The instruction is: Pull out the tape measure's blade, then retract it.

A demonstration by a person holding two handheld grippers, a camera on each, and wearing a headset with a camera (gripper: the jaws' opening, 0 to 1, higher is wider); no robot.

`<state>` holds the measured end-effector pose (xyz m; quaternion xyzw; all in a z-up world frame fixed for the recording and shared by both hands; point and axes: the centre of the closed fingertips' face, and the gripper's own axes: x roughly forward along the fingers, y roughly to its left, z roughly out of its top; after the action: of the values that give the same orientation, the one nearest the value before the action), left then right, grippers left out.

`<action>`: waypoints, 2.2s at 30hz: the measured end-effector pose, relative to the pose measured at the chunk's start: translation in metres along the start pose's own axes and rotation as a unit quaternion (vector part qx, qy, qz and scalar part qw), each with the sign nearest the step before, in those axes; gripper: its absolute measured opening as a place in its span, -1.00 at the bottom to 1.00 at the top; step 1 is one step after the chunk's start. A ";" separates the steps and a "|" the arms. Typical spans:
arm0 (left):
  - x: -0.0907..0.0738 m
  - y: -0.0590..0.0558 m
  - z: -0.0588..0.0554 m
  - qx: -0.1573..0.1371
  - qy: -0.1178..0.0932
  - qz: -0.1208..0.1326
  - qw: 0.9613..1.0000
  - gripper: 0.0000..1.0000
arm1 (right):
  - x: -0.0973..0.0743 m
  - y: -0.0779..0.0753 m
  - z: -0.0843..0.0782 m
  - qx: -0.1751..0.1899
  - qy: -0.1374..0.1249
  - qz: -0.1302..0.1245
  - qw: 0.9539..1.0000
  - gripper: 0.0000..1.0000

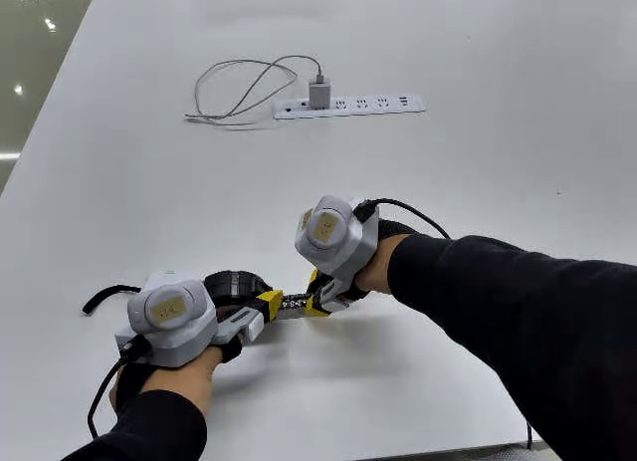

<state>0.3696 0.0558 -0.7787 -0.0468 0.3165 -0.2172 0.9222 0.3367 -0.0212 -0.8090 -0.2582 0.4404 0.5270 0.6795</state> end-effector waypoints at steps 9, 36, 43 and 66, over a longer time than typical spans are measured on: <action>0.000 0.000 0.000 0.002 0.000 -0.002 1.000 0.21 | 0.001 0.001 0.003 -0.015 -0.010 0.004 1.000 -0.79; 0.001 0.000 0.000 0.005 0.005 -0.003 1.000 0.22 | 0.008 0.005 0.014 -0.004 -0.024 0.000 1.000 -0.80; 0.001 0.000 0.000 0.004 0.005 -0.006 1.000 0.22 | 0.012 0.007 0.019 -0.007 -0.031 0.002 0.999 -0.80; 0.000 0.000 0.000 0.001 0.003 -0.004 1.000 0.22 | 0.017 0.010 0.028 -0.031 -0.036 0.010 0.999 -0.78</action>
<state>0.3695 0.0556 -0.7787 -0.0464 0.3191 -0.2215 0.9203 0.3373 0.0125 -0.8091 -0.2555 0.4021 0.5561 0.6810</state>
